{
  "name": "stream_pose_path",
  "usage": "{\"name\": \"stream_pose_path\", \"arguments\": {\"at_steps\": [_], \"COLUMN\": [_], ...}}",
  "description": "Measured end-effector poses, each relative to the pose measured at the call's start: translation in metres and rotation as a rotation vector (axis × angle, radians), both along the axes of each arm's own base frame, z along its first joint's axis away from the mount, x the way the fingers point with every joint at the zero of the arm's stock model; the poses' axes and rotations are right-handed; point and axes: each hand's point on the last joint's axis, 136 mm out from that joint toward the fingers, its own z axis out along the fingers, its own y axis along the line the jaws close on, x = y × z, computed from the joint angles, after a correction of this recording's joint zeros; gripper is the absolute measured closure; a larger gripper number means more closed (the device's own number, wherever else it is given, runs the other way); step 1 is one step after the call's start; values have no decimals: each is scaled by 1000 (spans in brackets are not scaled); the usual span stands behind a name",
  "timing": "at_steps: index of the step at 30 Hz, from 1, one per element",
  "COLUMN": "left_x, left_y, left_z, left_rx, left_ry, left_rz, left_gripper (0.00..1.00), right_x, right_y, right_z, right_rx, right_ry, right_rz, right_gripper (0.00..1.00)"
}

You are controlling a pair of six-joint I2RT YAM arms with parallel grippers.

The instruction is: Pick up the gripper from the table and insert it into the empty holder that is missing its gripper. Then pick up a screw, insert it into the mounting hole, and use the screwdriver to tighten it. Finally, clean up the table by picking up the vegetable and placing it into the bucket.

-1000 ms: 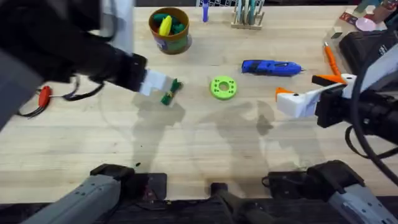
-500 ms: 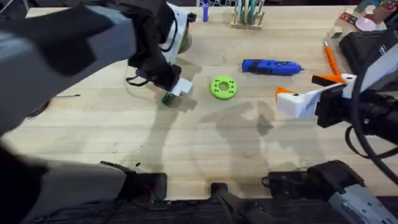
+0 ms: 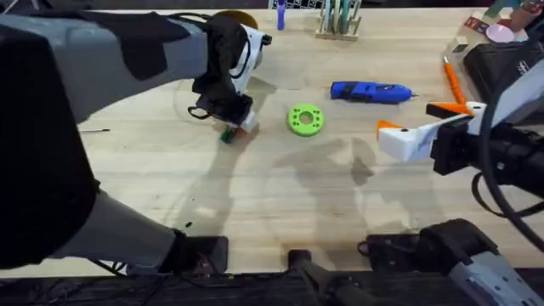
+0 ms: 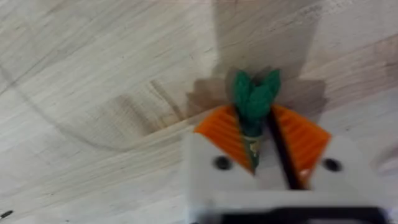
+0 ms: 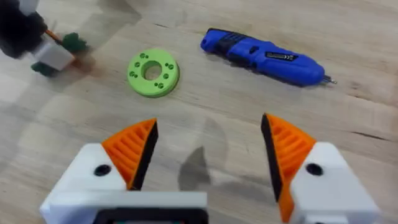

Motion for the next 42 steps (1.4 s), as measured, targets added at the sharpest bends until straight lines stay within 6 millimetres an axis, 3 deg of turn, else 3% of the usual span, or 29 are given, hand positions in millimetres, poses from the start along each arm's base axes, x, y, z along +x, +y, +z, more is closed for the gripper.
{"name": "stream_pose_path", "arguments": {"at_steps": [2,3,10,14,18,25,29,35,42], "left_x": [0,2,2,13,35,89,119,156,198], "left_y": [0,0,-1,-4,-10,-12,0,9,-5], "left_z": [0,1,3,19,68,186,218,221,175], "left_rx": [-1,0,-2,-13,-38,-115,-144,-175,-201], "left_ry": [-1,-6,-4,-32,-133,-466,-611,-706,-693], "left_rz": [0,-1,12,28,37,58,102,138,123], "left_gripper": [913,973,980,981,981,981,981,981,981], "right_x": [0,0,0,0,0,0,0,0,0], "right_y": [0,0,0,0,0,0,0,0,0], "right_z": [0,0,0,0,0,0,0,0,0], "right_rx": [0,0,0,0,0,0,0,0,0], "right_ry": [0,0,1,1,1,1,1,2,2], "right_rz": [0,0,0,0,0,0,0,0,0], "right_gripper": [26,26,26,25,25,26,24,26,26]}}
